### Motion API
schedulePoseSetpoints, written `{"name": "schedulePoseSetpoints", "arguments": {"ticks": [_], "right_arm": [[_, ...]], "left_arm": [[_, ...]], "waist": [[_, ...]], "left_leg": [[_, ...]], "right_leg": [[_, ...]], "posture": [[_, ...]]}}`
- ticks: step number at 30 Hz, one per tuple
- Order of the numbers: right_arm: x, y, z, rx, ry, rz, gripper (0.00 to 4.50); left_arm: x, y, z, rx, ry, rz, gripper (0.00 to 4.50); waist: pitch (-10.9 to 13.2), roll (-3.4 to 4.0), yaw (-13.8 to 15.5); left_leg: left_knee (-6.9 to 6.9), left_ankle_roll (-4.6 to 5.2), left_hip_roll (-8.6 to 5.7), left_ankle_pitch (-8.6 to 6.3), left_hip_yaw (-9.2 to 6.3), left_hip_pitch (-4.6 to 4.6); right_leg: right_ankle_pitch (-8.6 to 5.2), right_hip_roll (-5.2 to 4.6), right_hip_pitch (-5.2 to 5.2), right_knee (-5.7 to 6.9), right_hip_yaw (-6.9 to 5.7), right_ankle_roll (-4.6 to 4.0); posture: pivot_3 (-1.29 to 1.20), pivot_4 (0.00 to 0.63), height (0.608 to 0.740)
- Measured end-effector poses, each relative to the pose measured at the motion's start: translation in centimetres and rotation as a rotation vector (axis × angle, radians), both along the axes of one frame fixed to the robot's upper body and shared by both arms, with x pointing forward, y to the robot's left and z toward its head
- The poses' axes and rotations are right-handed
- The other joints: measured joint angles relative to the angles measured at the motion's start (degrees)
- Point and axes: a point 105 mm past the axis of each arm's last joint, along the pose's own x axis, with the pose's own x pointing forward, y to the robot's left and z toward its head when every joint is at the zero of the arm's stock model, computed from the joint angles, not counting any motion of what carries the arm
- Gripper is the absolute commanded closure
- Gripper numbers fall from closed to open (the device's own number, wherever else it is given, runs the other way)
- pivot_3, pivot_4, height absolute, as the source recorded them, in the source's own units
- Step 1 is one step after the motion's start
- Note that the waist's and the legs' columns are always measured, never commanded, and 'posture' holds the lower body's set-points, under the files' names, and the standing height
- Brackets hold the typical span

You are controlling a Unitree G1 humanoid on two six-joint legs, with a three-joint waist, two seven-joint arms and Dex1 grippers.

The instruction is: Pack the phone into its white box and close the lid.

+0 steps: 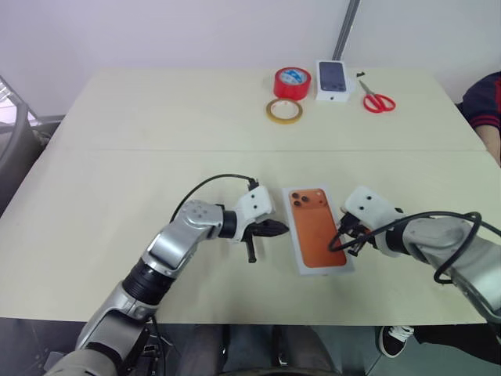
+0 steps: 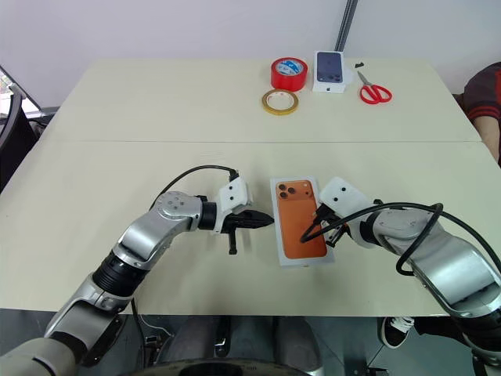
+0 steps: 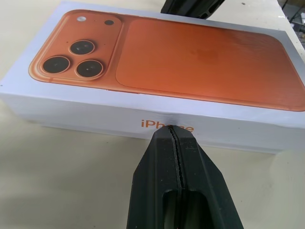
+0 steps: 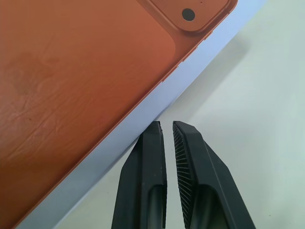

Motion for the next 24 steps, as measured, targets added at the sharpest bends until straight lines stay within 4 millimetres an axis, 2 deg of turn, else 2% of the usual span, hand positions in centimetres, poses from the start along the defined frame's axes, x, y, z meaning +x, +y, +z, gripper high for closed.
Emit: {"name": "schedulePoseSetpoints", "arguments": {"ticks": [17,24], "right_arm": [[-0.4,-0.5,-0.8,-0.006,0.032,-0.011,4.05],[-0.6,-2.1,0.8,-0.019,0.003,-0.013,4.05]], "left_arm": [[-0.2,-0.4,-0.5,0.011,0.011,-0.010,4.50],[0.5,0.6,-0.5,0.015,0.013,0.034,4.50]], "waist": [[0.0,0.00,0.0],[0.0,0.01,0.0]], "left_leg": [[0.06,0.03,0.00,-0.02,0.00,0.00],[0.07,0.04,0.00,-0.02,0.00,0.00]], "right_leg": [[0.00,0.00,0.02,0.02,0.00,0.00],[0.00,0.01,0.02,0.03,-0.01,0.00]], "posture": [[0.00,0.150,0.740],[0.00,0.150,0.740]]}}
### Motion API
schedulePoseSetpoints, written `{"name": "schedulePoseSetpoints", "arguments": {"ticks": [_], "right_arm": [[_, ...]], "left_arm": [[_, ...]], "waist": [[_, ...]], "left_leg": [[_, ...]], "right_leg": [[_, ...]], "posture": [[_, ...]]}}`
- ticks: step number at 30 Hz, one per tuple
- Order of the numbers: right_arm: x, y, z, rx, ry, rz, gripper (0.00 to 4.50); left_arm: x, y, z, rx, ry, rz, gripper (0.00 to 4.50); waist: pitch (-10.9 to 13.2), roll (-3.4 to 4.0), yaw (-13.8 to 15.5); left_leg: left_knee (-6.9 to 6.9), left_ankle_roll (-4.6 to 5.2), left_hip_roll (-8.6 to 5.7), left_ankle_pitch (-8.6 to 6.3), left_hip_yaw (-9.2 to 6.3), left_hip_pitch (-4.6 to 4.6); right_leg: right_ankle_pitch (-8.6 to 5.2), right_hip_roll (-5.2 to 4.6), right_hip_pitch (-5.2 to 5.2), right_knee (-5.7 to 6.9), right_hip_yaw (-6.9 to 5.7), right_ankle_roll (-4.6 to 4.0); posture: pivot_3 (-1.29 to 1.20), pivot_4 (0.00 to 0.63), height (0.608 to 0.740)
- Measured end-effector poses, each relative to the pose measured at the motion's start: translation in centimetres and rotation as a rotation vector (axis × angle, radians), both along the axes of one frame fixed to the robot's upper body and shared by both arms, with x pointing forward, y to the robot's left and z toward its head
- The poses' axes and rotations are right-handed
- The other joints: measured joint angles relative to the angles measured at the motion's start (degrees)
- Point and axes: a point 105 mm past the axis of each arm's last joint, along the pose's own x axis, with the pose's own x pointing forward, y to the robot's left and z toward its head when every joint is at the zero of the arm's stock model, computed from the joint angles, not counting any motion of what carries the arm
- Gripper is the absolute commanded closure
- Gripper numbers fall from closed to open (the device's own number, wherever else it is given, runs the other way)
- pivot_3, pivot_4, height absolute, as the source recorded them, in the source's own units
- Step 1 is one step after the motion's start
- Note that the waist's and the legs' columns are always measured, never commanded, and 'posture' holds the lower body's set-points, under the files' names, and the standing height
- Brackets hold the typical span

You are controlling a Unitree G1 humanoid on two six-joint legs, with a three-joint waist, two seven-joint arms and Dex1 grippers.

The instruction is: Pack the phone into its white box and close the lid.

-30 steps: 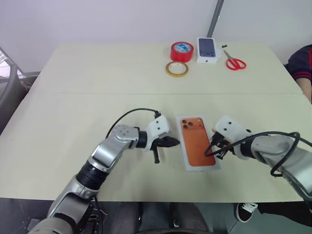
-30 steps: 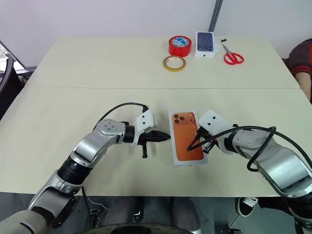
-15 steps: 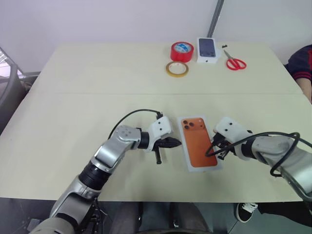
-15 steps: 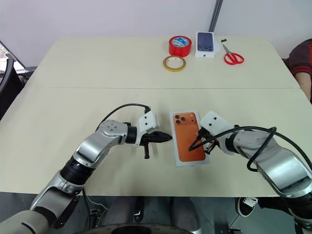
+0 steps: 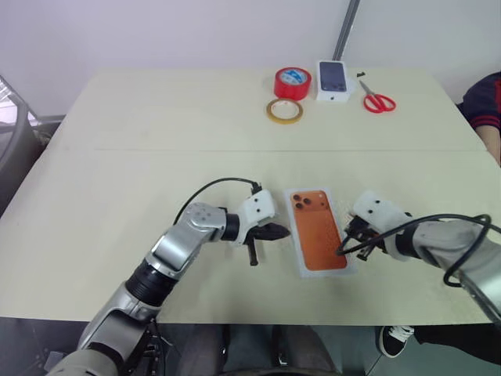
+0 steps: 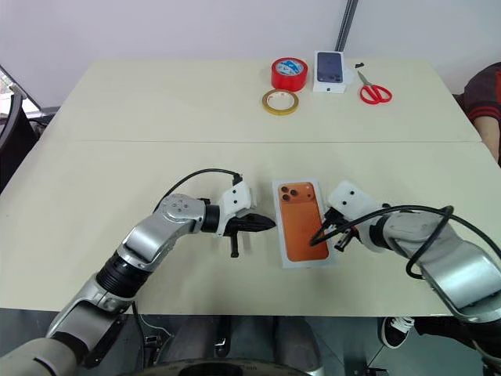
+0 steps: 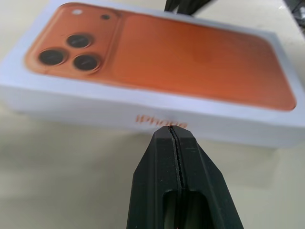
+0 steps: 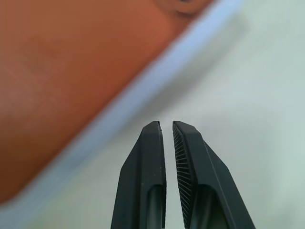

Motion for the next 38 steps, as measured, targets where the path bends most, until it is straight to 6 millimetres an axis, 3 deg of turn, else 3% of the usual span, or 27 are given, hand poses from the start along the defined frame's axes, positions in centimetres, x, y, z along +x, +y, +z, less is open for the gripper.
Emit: {"name": "schedulePoseSetpoints", "arguments": {"ticks": [4,7,12,14,18,22,24,26,28,31,35,38], "right_arm": [[-1.0,-0.6,2.3,0.092,-0.012,0.042,4.05],[-2.3,1.1,3.3,0.193,-0.005,0.130,4.05],[-4.5,3.0,-0.9,0.201,0.158,0.164,4.05],[-4.4,3.0,-1.7,0.172,0.157,0.143,4.05],[-3.8,3.2,-1.5,0.173,0.106,0.127,4.05],[-2.0,2.8,1.5,0.278,-0.054,0.091,4.05],[-0.9,1.3,3.5,0.304,-0.162,0.052,4.05],[-0.1,-0.5,4.2,0.335,-0.205,-0.009,4.05],[0.7,-2.6,4.0,0.379,-0.220,-0.083,4.05],[1.5,-4.5,3.5,0.431,-0.230,-0.153,4.05],[1.9,-5.3,2.8,0.492,-0.236,-0.185,4.05],[1.7,-5.5,2.5,0.482,-0.238,-0.188,4.05]], "left_arm": [[2.1,-0.3,3.4,-0.140,-0.019,0.080,4.50],[2.9,-1.8,5.1,-0.174,-0.057,0.082,4.50],[3.2,-3.7,0.9,-0.002,-0.059,0.071,4.50],[3.4,-4.0,1.0,0.029,-0.108,0.055,4.50],[3.8,-3.7,1.2,0.008,-0.098,0.075,4.50],[5.5,0.9,4.1,-0.142,-0.084,0.213,4.50],[6.7,5.9,6.5,-0.193,-0.151,0.343,4.50],[7.2,11.0,7.5,-0.201,-0.194,0.475,4.50],[6.9,15.7,7.0,-0.175,-0.200,0.598,4.50],[5.4,20.7,5.4,-0.121,-0.176,0.721,4.50],[3.6,24.0,3.9,-0.137,-0.132,0.816,4.50],[3.1,24.6,3.6,-0.149,-0.124,0.844,4.50]], "waist": [[0.0,-0.02,0.8],[0.0,-0.04,1.2],[0.0,-0.06,1.2],[-0.1,-0.06,1.2],[-0.2,-0.18,1.0],[-0.1,-0.16,0.6],[-0.1,-0.14,0.1],[-0.2,-0.14,-0.1],[-0.1,-0.14,-0.1],[-0.1,-0.12,0.0],[-0.1,-0.12,0.4],[-0.1,-0.12,0.7]], "left_leg": [[0.14,0.07,-0.01,-0.04,-0.01,-0.03],[0.16,0.11,-0.01,-0.06,-0.01,0.00],[0.18,0.12,-0.07,-0.07,-0.01,0.01],[0.19,0.12,-0.06,-0.07,-0.02,0.11],[0.19,0.12,-0.03,-0.07,-0.01,0.13],[0.16,0.10,0.05,-0.06,-0.02,0.05],[0.13,0.09,0.06,-0.05,-0.01,0.06],[0.09,0.09,0.05,-0.06,0.01,0.08],[0.08,0.09,0.04,-0.06,0.02,0.09],[0.08,0.09,0.03,-0.06,0.02,0.08],[0.10,0.09,0.00,-0.06,0.02,0.07],[0.10,0.10,0.01,-0.06,0.02,0.07]], "right_leg": [[0.01,0.01,0.06,0.00,-0.03,0.02],[0.01,0.02,0.12,-0.02,-0.03,0.02],[0.01,0.00,0.10,0.01,0.00,0.02],[0.01,0.01,0.20,0.01,0.00,0.02],[0.01,0.03,0.20,0.01,0.00,0.02],[0.01,0.07,0.06,0.07,0.00,0.02],[0.01,0.06,0.07,0.06,-0.01,0.02],[0.01,0.03,0.10,0.02,-0.01,0.02],[0.01,0.00,0.10,0.00,-0.01,0.02],[0.01,-0.05,0.10,0.01,-0.02,0.02],[0.01,-0.12,0.11,0.01,-0.05,0.02],[0.01,-0.12,0.10,0.02,-0.04,0.02]], "posture": [[0.00,0.150,0.740],[0.00,0.150,0.740],[0.00,0.150,0.740],[0.00,0.150,0.740],[0.00,0.150,0.740],[0.00,0.150,0.740],[0.00,0.150,0.740],[0.00,0.150,0.740],[0.00,0.150,0.740],[0.00,0.150,0.740],[0.00,0.150,0.740],[0.00,0.150,0.740]]}}
